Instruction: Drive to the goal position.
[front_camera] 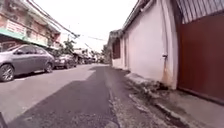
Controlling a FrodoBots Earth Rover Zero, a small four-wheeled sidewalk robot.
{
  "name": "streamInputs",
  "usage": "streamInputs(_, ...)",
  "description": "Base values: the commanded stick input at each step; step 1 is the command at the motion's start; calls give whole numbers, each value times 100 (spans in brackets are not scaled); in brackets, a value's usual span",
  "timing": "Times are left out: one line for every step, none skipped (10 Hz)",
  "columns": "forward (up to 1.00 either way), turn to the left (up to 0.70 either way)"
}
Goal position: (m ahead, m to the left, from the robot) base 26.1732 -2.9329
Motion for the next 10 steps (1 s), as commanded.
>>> streamInputs(70,2)
streamInputs(70,29)
streamInputs(70,35)
streamInputs(70,13)
streamInputs(70,0)
streamInputs(70,0)
streamInputs(70,0)
streamInputs(70,0)
streamInputs(70,0)
streamInputs(70,0)
